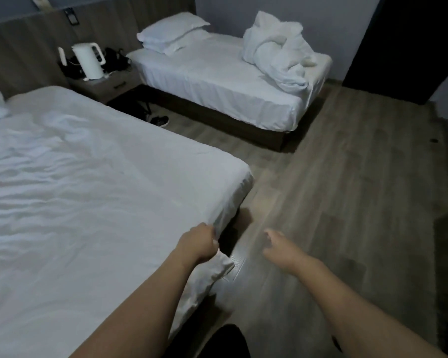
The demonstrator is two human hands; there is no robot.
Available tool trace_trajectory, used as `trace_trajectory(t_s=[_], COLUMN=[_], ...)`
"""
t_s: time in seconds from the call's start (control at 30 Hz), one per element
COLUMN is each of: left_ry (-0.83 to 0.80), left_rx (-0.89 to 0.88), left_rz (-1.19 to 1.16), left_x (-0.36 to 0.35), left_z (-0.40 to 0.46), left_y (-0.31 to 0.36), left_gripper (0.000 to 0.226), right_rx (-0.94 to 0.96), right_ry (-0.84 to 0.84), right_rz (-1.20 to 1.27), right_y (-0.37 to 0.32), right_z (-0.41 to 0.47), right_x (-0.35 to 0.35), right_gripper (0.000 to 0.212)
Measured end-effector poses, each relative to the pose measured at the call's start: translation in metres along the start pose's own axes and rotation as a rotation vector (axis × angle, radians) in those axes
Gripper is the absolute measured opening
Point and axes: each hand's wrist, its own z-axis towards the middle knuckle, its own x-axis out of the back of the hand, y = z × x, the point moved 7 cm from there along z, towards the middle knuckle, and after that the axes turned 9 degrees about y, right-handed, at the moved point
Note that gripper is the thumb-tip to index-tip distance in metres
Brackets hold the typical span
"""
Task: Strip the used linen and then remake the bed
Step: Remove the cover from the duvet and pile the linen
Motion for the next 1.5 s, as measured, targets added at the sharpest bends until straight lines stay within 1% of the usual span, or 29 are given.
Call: trace_trajectory(t_s=[0.1,0.13,0.27,0.47,0.53,0.6,0.7,0.77,0.87,1.0,1.07,1.17,1.27,1.33,1.4,1.5], left_ry=[0.088,0.092,0.017,0.026,0.039,0.06,0.046,0.053,0.111,0.207,0.241,0.223,0.264,0.3,0.318,0.37], left_rx=[0.06,0.079,0.078,0.032,0.028,0.07,0.231,0.373,0.551,0.752,0.809,0.852,0.895,0.919,0.964,1.086], left_rz=[-0.039,-0.047,-0.055,-0.087,-0.084,-0.099,-0.129,-0.173,-0.247,-0.311,-0.347,-0.383,-0.435,-0.47,-0.48,-0.502], left_x=[0.014,0.015,0.022,0.07,0.08,0.088,0.099,0.109,0.13,0.155,0.166,0.189,0.225,0.246,0.262,0.275], left_z=[0.072,0.099,0.216,0.395,0.459,0.512,0.567,0.588,0.61,0.653,0.685,0.739,0.785,0.81,0.828,0.841], left_y=[0.014,0.02,0.061,0.147,0.163,0.161,0.132,0.099,0.046,-0.027,-0.057,-0.097,-0.138,-0.17,-0.209,-0.281], left_gripper=[0.033,0.034,0.038,0.04,0.039,0.039,0.039,0.036,0.032,0.03,0.026,0.013,0.018,0.015,0.012,0.023], right_rx=[0.072,0.086,0.058,0.055,0.08,0.127,0.23,0.319,0.446,0.653,0.722,0.747,0.762,0.773,0.801,0.896], right_ry=[-0.014,-0.013,-0.008,0.046,0.039,0.007,-0.071,-0.15,-0.225,-0.348,-0.397,-0.451,-0.451,-0.447,-0.482,-0.548], right_rz=[-0.03,-0.038,-0.096,-0.157,-0.169,-0.158,-0.184,-0.222,-0.275,-0.295,-0.315,-0.371,-0.44,-0.461,-0.481,-0.517], right_y=[-0.01,-0.01,0.008,0.031,0.032,0.026,-0.008,-0.047,-0.121,-0.227,-0.27,-0.321,-0.372,-0.413,-0.458,-0.532], right_z=[0.077,0.103,0.196,0.332,0.393,0.455,0.538,0.587,0.654,0.723,0.757,0.817,0.884,0.923,0.955,0.992], right_x=[0.039,0.054,0.123,0.253,0.282,0.3,0.322,0.329,0.325,0.295,0.285,0.284,0.287,0.28,0.262,0.218], right_gripper=[0.061,0.061,0.061,0.058,0.055,0.054,0.06,0.061,0.061,0.06,0.06,0.059,0.06,0.06,0.059,0.058])
